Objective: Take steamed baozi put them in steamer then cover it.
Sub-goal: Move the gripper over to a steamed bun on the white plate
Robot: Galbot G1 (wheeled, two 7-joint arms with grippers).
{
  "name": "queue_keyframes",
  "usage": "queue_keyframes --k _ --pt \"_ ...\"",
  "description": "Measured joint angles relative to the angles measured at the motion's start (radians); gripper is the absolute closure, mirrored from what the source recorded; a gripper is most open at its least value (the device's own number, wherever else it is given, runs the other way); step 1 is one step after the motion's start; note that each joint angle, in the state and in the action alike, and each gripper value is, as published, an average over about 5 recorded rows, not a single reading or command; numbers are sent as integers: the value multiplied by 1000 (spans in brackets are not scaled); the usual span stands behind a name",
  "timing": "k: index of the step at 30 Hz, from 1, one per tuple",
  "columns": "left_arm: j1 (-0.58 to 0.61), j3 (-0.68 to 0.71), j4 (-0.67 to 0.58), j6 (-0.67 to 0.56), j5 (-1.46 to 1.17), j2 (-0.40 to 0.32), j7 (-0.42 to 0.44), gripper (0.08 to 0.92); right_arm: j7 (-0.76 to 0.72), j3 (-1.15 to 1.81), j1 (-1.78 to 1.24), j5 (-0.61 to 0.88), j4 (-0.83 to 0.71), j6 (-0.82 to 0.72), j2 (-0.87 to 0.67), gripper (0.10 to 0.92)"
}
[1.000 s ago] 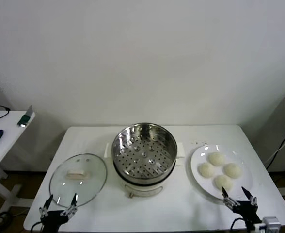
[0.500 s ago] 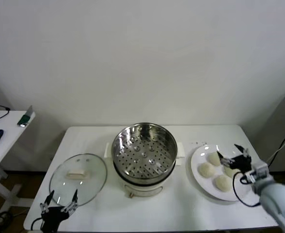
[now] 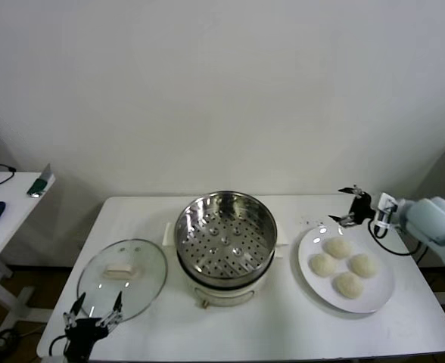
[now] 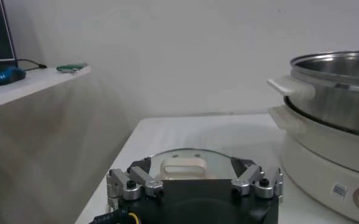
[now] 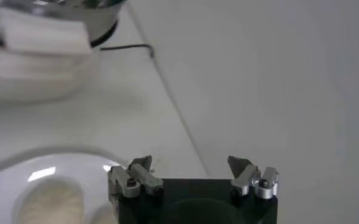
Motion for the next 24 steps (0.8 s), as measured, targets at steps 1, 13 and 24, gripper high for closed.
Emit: queue_keyframes --k 1,13,24 --pt "-1 0 0 0 0 0 1 177 -31 -58 56 0 -17 6 6 203" --pt "-16 -1 9 -5 1 7 12 177 -235 -539 419 22 -181 12 127 203" --pt "-22 -12 16 -3 -5 6 13 177 -286 -590 365 -36 -348 29 246 203"
